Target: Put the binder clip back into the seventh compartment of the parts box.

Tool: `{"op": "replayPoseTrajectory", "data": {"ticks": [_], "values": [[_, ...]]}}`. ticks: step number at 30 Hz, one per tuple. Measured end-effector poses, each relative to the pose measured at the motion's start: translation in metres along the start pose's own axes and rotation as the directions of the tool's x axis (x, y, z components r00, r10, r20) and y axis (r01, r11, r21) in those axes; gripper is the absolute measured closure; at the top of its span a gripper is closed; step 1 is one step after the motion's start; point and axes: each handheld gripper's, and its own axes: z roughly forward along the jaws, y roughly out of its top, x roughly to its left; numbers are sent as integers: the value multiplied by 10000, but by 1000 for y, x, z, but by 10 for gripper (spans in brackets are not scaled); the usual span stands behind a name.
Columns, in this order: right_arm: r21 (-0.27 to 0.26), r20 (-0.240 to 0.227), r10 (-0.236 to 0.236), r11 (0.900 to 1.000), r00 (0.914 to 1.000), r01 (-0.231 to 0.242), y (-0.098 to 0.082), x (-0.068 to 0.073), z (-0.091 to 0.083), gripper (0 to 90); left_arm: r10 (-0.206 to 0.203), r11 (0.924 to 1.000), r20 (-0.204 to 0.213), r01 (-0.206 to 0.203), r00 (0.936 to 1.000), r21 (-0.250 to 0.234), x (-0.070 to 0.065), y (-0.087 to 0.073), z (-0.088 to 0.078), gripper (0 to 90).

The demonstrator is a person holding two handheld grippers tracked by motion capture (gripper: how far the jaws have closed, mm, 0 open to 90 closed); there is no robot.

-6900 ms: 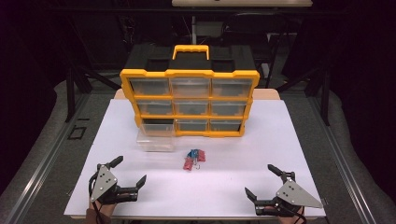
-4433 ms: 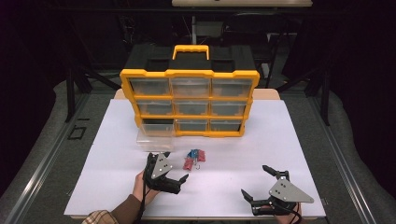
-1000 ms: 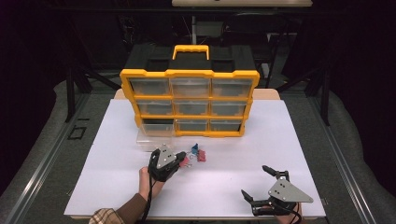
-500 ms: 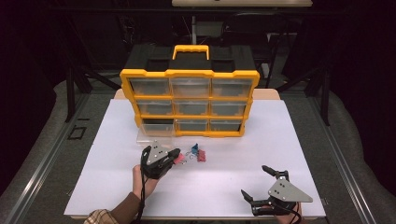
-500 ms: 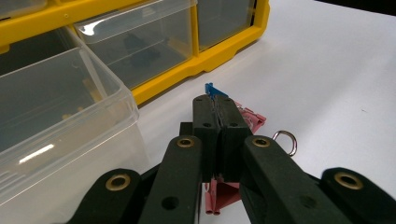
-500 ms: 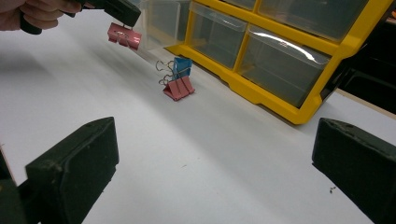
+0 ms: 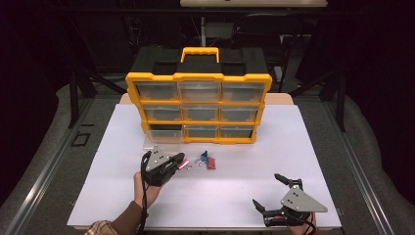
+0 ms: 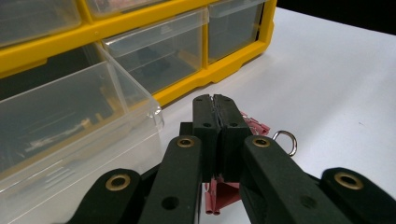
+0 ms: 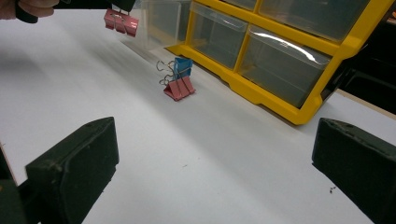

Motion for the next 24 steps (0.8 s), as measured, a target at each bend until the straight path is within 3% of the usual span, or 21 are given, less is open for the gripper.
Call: {"op": "replayPoseTrajectory", "data": {"ticks": [8, 24], "values": [[1, 5, -3, 10000, 10000, 3, 0, 0, 0, 1, -125, 9998, -49, 124, 9999, -146, 4, 3, -4, 884], [30, 16, -20, 10000, 10000, 20, 0, -1, 0, 1, -291, 9956, -251, 267, 9993, -903, 11, 17, -21, 884]]}}
